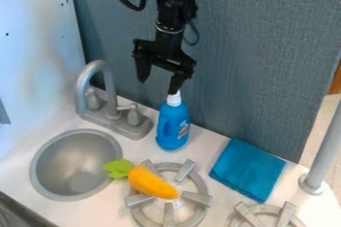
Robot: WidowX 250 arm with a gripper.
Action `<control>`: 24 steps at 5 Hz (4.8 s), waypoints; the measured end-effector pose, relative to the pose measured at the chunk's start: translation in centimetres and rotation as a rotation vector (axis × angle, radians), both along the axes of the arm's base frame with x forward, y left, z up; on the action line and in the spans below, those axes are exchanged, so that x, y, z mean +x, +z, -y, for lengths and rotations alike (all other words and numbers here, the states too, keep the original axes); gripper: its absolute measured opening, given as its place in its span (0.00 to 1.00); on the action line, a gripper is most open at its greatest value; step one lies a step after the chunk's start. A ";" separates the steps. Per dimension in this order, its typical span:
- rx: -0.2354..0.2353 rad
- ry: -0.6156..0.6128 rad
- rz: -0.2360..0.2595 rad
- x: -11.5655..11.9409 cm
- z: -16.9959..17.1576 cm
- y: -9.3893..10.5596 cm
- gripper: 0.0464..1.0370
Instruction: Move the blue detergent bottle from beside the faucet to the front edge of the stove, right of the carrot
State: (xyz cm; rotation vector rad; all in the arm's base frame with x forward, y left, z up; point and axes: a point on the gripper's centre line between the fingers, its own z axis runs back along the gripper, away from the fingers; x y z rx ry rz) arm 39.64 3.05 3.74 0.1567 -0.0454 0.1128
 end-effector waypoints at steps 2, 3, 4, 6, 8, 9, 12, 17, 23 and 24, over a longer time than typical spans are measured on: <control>-0.056 -0.061 0.123 1.8 0.6 -1.5 0.97; -0.082 -0.066 0.166 2.3 1.0 -1.8 0.97; -0.088 -0.068 0.146 2.1 1.1 -2.3 0.97; -0.076 -0.049 0.120 2.9 0.9 -3.7 0.97; -0.074 -0.049 0.095 2.8 0.9 -4.4 0.64; -0.090 -0.045 0.089 2.7 1.1 -4.4 0.45; -0.167 -0.047 0.187 0.0 2.4 2.5 0.44; -0.188 -0.246 0.146 -12.7 12.5 0.0 0.44; -0.123 -0.097 0.125 -14.1 16.2 -4.9 0.44; -0.123 -0.087 0.141 -13.5 16.5 -4.9 0.44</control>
